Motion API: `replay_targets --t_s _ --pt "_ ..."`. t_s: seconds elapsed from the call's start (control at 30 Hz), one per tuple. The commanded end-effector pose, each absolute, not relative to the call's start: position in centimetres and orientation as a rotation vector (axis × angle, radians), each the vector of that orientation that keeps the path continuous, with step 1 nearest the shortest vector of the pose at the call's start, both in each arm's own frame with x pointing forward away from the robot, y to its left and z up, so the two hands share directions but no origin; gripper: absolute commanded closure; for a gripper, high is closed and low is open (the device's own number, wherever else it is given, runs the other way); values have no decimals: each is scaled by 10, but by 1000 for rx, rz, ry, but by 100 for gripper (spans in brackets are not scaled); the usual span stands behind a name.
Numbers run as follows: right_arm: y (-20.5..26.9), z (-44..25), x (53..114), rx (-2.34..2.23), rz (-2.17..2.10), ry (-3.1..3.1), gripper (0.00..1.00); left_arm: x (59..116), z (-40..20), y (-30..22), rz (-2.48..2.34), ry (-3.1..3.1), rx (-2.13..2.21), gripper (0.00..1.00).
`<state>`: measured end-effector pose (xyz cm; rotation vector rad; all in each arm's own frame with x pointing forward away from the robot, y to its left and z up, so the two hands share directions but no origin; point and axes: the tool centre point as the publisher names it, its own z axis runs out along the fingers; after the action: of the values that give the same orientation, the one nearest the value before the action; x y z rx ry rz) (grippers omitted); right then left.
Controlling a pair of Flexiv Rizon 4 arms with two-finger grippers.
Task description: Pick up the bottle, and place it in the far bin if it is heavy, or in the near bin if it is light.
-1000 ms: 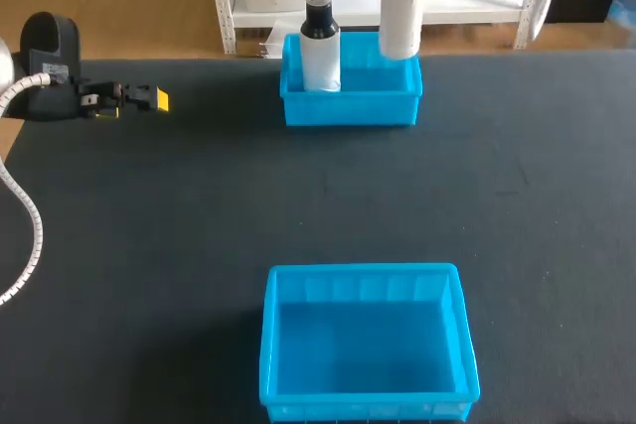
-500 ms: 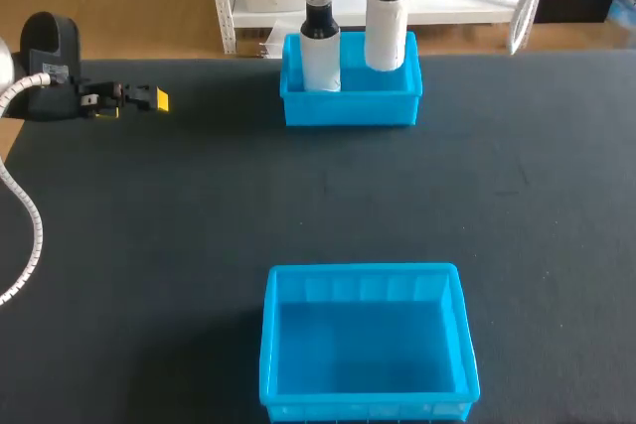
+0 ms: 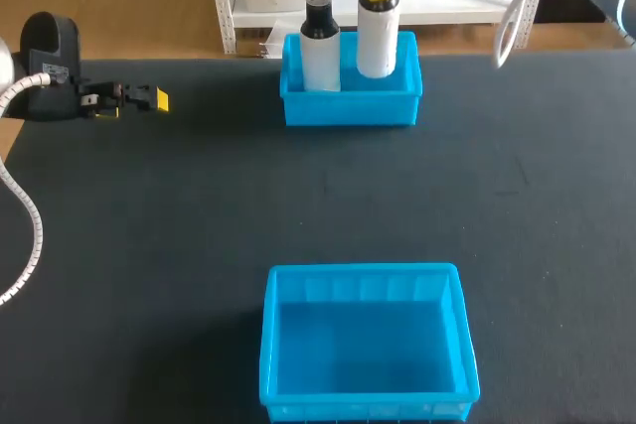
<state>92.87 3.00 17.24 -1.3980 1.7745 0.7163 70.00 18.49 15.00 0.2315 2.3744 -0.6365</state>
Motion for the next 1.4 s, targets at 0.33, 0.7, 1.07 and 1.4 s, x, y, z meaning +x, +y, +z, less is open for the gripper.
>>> replay_targets --t_s 0.33,0.7,1.07,1.4 --pt "32 158 941 -1548 978 1734 100 700 150 185 -636 2374 231 0" --pt "30 142 941 -1531 1013 1750 100 700 150 185 -636 2374 231 0" --pt "33 135 942 -1530 1031 1759 100 700 150 185 -636 2374 231 0" --pt "34 130 942 -1531 1045 1772 100 700 150 185 -636 2374 231 0"
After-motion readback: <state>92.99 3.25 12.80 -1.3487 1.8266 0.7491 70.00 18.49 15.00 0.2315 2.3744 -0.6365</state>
